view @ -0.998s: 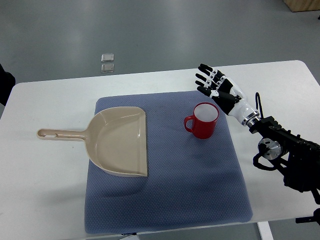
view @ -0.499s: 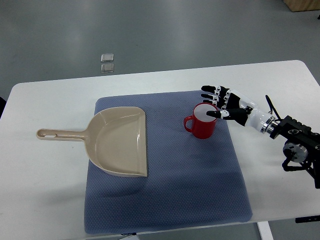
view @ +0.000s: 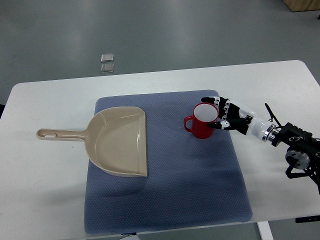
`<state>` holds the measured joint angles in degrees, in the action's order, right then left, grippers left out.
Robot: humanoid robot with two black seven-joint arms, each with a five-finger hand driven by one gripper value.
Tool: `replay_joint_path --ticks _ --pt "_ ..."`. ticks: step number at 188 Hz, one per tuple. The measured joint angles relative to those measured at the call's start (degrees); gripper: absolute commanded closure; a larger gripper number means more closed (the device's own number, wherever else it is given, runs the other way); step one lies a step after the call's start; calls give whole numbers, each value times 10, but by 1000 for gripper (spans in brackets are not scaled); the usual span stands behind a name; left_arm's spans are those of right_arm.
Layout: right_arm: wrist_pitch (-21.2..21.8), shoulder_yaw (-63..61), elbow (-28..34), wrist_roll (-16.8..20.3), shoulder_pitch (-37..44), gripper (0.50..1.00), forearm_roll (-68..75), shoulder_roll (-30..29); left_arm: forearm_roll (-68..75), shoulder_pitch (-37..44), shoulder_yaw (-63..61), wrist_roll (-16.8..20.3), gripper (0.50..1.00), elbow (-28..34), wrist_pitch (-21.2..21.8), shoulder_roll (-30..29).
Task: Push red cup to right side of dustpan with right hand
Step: 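Move the right hand down against the red mug's side farthest from the dustpan, then push the red mug with the right hand toward the dustpan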
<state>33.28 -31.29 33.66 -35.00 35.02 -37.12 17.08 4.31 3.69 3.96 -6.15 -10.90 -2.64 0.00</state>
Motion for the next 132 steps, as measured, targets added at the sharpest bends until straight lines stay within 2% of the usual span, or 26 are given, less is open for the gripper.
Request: replay_joint_path --ticks 71,132 --pt "-39 -5 -3 0 -10 566 -1 -7 0 0 1 0 500 0 0 0" --pt "-55 -8 -3 0 -11 566 0 -32 0 0 2 0 500 1 0 0"
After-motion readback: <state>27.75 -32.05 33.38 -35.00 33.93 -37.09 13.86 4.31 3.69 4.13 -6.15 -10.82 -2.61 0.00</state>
